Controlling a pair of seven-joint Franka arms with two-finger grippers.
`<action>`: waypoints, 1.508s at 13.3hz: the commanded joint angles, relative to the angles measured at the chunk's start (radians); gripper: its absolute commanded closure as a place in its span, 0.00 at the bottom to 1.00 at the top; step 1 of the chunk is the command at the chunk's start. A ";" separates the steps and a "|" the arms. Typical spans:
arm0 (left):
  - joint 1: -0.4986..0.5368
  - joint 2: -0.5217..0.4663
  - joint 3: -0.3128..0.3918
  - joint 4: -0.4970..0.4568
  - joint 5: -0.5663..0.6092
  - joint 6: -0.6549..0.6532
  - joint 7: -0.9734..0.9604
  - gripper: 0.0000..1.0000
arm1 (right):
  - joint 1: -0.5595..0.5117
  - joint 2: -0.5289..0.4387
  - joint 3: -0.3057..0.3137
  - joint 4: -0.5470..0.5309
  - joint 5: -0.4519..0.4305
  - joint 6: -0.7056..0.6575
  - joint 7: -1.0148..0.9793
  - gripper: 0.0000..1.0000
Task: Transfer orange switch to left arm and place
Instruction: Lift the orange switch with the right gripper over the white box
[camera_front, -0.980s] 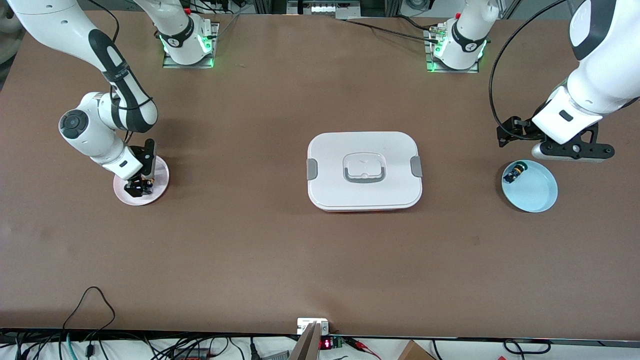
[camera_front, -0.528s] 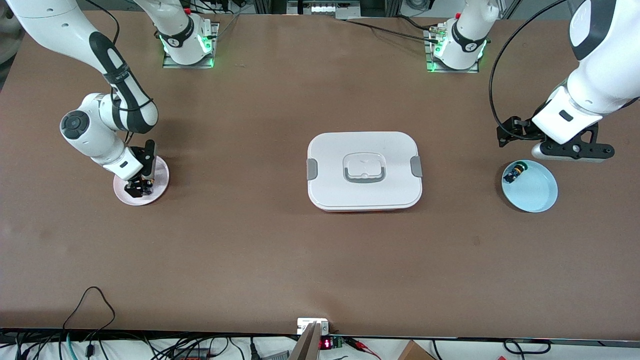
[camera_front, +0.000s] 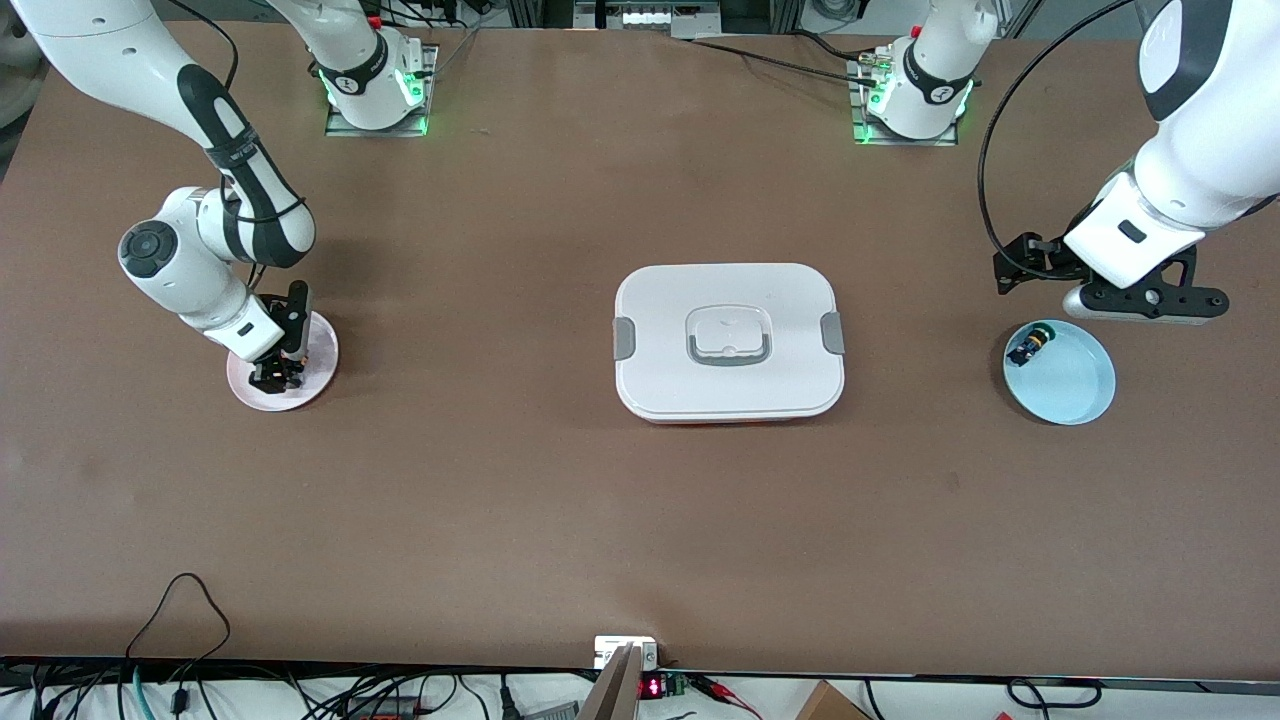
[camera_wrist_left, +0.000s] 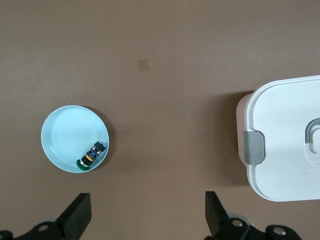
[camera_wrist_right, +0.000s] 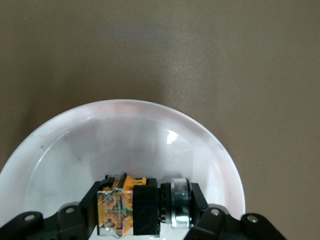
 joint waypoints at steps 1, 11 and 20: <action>-0.003 0.002 0.004 0.018 0.003 -0.020 0.002 0.00 | -0.015 0.005 0.003 0.019 0.000 0.044 -0.070 0.90; -0.003 0.002 0.004 0.018 0.003 -0.020 0.002 0.00 | -0.004 -0.018 0.123 0.372 0.096 -0.737 0.055 0.96; -0.003 0.002 0.004 0.018 0.003 -0.020 0.002 0.00 | 0.005 -0.052 0.265 0.481 0.760 -1.013 0.075 1.00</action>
